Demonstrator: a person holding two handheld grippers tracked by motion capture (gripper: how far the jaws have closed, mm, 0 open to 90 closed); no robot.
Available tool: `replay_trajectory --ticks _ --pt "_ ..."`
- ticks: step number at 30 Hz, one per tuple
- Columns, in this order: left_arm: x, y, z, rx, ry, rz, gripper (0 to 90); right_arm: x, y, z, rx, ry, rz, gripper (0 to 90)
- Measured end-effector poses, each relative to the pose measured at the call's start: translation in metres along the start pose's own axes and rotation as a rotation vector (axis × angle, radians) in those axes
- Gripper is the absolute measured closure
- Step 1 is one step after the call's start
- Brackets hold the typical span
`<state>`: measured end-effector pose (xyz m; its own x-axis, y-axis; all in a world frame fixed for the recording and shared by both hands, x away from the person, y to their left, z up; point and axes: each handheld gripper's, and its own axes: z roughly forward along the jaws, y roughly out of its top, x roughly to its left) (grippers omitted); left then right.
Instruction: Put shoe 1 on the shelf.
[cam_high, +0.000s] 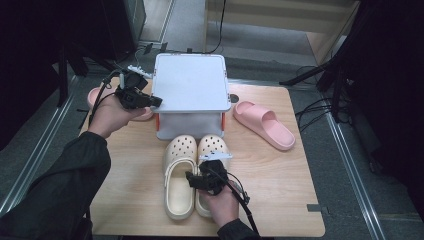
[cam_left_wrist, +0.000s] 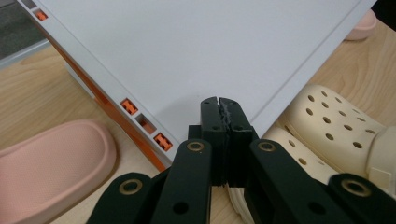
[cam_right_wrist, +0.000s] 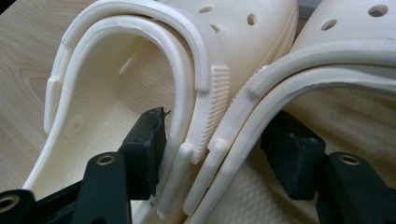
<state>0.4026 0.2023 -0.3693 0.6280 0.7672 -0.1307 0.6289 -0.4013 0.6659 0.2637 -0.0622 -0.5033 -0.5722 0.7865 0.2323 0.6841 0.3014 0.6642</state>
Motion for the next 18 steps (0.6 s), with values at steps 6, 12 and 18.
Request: replay_trajectory --ticks 6,12,18 --pt "0.0038 -0.0055 -0.0037 -0.016 -0.002 -0.019 89.3 -0.0015 0.0006 -0.0019 0.006 0.007 0.018 46.5" --pt "0.0037 -0.0063 -0.0036 -0.022 0.0 -0.017 89.3 -0.0016 0.0003 -0.0052 0.003 -0.001 0.027 56.0" --pt "0.0025 -0.0066 -0.0038 -0.02 0.009 -0.012 89.3 -0.0013 -0.001 -0.0095 -0.009 -0.024 0.023 64.0"
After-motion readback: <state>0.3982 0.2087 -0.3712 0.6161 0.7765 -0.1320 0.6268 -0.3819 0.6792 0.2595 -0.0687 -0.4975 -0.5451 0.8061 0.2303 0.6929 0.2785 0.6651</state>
